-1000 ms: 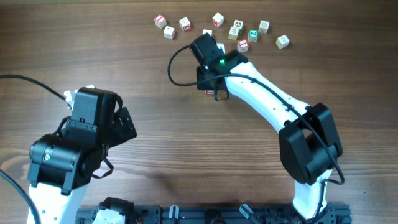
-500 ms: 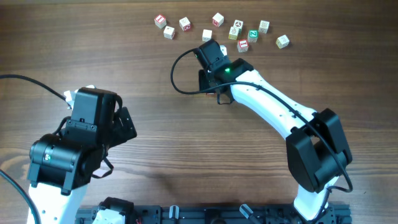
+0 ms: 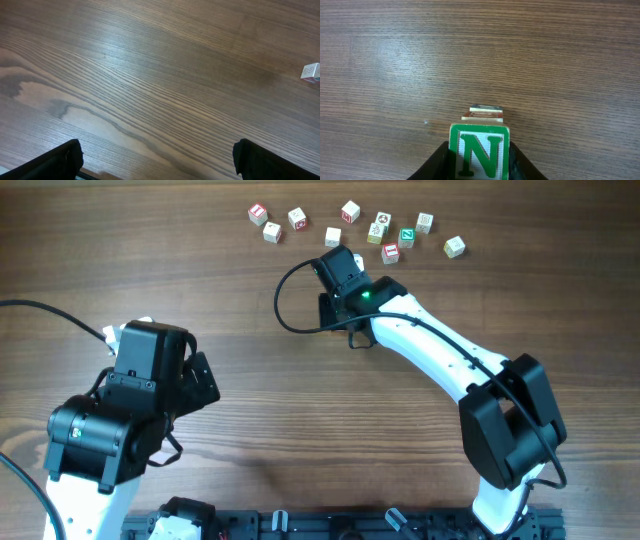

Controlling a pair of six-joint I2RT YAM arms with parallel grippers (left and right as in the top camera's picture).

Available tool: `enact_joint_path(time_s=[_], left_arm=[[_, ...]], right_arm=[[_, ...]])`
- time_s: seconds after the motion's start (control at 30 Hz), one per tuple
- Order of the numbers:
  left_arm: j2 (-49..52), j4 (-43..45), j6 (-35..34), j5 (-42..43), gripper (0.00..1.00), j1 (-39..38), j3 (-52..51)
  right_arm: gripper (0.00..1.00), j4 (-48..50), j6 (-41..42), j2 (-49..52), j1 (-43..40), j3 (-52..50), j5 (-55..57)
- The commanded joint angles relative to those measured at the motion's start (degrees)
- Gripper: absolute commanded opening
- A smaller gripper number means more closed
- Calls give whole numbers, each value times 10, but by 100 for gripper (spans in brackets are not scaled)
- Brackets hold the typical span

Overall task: Form a tower
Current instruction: 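Lower the green N block onto the top of the stack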

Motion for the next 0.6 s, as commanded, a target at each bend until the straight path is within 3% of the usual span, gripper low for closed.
enact_joint_path(time_s=[0.0,0.57], left_arm=[[0,0,-5,1,100,3,-2],[0,0,-5,1,100,3,-2]], right_arm=[[4,3,-8,-15,0,-7,-7],[6,22,-12,-15,0,-21,-7]])
